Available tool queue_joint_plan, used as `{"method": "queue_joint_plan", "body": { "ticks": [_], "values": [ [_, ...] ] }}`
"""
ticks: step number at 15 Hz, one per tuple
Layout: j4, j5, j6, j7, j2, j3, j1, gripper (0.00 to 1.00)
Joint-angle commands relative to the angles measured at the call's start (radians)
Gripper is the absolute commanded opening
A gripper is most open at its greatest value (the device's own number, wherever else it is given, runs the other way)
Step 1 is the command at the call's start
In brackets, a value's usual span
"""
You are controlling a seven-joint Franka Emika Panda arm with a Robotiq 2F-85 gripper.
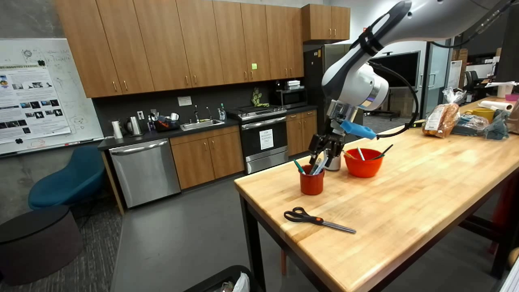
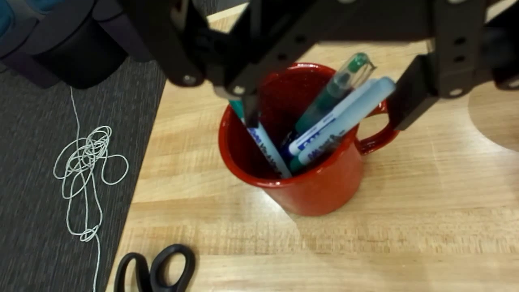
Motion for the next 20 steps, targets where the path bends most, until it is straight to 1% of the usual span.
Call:
{"method": "queue_joint_plan", "body": {
  "ticks": [1,2,7,8,9,17,18,19,20],
  "values": [
    [0.015,0.011,-0.005,0.033,0.010,0.013,-0.016,0.49],
    [0.015,0.009,-0.005,0.038,0.011,0.013,-0.018,0.39],
    [0.010,0.001,-0.012,0.061,0.004,0.012,-0.024,0.02],
    [0.011,0.001,-0.013,0.066,0.001,0.013,-0.025,0.01],
    [0.013,-0.001,-0.014,0.070,-0.004,0.013,-0.026,0.05],
    [0.009,-0.037,-0.029,0.093,-0.023,0.007,-0.037,0.04],
    [0.008,-0.042,-0.032,0.093,-0.023,0.006,-0.041,0.31],
    [0.007,-0.046,-0.036,0.095,-0.025,0.005,-0.044,0.43],
    [0.005,-0.052,-0.035,0.096,-0.024,0.004,-0.047,0.09]
  ]
}}
